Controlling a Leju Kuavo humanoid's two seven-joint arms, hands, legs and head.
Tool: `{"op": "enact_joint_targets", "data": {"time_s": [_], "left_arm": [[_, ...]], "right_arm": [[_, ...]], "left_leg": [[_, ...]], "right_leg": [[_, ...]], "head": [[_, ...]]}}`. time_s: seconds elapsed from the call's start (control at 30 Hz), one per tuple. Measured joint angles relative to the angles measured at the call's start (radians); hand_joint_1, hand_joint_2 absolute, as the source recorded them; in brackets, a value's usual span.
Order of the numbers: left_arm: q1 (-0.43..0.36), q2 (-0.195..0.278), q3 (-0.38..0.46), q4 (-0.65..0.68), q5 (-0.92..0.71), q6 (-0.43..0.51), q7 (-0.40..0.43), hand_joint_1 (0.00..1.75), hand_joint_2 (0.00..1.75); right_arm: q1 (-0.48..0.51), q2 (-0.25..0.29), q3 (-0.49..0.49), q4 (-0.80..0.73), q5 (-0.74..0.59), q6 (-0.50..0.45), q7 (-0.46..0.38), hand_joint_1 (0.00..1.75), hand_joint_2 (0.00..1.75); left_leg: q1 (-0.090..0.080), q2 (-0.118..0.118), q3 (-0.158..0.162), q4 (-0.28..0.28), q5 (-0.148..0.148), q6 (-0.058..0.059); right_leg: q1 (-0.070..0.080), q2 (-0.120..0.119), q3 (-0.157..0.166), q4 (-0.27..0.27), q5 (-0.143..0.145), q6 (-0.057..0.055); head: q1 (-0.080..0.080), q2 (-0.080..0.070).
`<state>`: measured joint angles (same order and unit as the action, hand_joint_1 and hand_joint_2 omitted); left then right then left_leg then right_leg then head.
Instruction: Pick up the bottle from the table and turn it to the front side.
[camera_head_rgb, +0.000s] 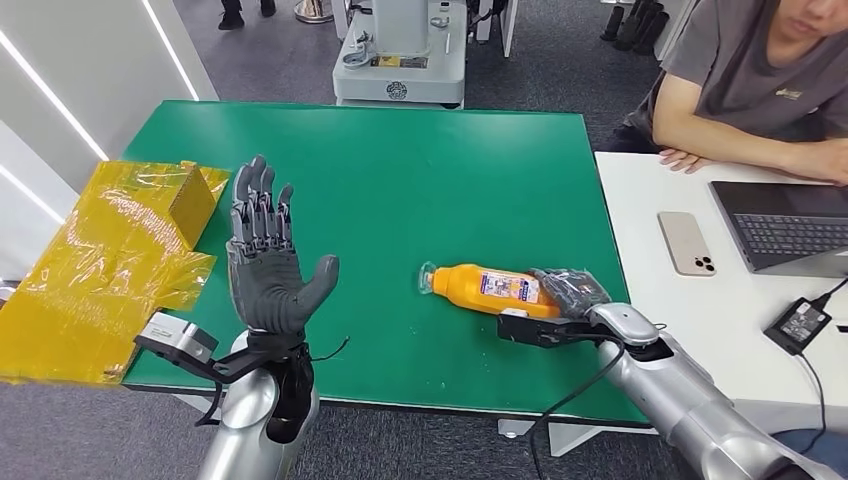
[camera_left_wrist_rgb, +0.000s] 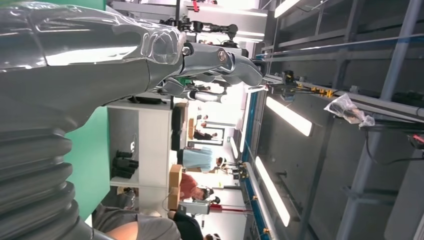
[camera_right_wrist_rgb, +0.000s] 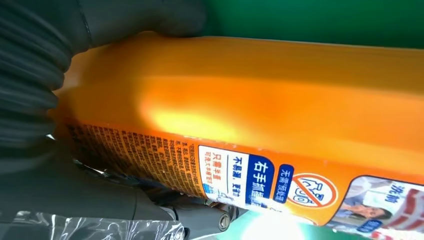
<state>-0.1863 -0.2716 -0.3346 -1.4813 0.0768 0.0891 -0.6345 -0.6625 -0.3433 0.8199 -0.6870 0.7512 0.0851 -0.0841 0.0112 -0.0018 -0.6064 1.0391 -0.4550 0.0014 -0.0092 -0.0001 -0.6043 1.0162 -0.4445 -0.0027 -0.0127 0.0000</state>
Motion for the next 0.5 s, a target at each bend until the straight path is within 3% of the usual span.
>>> {"op": "enact_joint_targets", "data": {"time_s": [0.37, 0.5], "left_arm": [[0.017, 0.006, 0.000, 0.000, -0.007, -0.009, -0.019, 0.00, 1.75], [0.028, 0.006, 0.000, 0.000, -0.011, -0.010, -0.023, 0.00, 1.75]], "right_arm": [[0.029, 0.021, -0.026, -0.017, 0.028, -0.030, -0.012, 1.75, 1.75], [0.048, 0.040, -0.048, -0.031, 0.065, -0.088, -0.013, 1.75, 1.75]], "left_leg": [[0.000, 0.000, 0.000, 0.000, 0.000, 0.000], [0.000, 0.000, 0.000, 0.000, 0.000, 0.000]], "right_leg": [[0.000, 0.000, 0.000, 0.000, 0.000, 0.000], [0.000, 0.000, 0.000, 0.000, 0.000, 0.000]], "head": [[0.000, 0.000], [0.000, 0.000]]}}
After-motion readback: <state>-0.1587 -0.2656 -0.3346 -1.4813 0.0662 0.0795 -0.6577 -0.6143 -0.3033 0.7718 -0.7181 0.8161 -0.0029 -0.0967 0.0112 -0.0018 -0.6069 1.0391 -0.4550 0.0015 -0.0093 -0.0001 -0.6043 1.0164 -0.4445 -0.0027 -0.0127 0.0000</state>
